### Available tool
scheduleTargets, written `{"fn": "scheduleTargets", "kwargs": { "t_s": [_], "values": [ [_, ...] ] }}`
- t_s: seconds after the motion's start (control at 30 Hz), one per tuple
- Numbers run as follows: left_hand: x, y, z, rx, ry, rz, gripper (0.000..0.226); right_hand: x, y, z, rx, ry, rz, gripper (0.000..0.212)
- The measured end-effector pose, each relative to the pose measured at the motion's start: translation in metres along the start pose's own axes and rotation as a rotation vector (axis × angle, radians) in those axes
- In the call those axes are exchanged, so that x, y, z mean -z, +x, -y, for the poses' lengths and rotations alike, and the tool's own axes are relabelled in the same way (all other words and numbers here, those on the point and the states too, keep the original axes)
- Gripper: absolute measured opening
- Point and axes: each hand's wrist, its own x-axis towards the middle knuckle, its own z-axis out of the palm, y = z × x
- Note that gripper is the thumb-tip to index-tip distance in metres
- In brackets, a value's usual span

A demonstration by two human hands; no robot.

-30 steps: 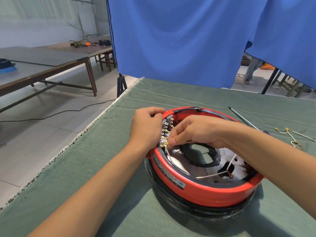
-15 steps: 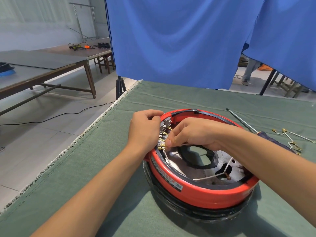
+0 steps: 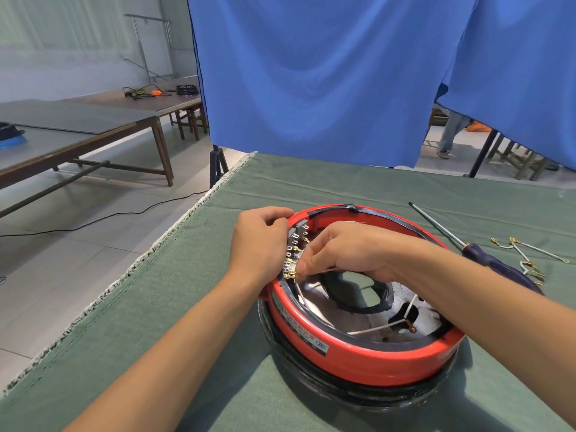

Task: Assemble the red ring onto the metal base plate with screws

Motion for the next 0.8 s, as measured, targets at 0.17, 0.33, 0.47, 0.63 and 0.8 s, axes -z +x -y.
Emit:
{"fn": "scheduleTargets", "kwargs": {
  "t_s": [0.17,0.33,0.47,0.63,0.8],
  "values": [
    [-0.0002,-0.0005,-0.0006,0.001,0.002,0.001,0.026,0.0016,-0.0017,-0.0018,-0.001,-0.004,0.000,0.020],
    [0.0004,-0.0006,0.0003,0.006,-0.006,0.010,0.026,0.0018,-0.0019,-0.0024,0.006,-0.012,-0.013,0.019],
    [-0.0002,0.0002,0.0005,0.010,0.000,0.007,0.027,0.0006,-0.0019,-0.0016,0.014,0.000,-0.019,0.021],
    [-0.0014,0.0016,0.0019,0.013,-0.007,-0.003,0.026,-0.0008,-0.0016,-0.0016,0.012,-0.006,-0.041,0.020],
    [-0.0028,0.0027,0.0027,0.013,-0.009,-0.010,0.026,-0.0018,0.0004,0.0035,0.000,-0.057,-0.075,0.018]
  ]
}}
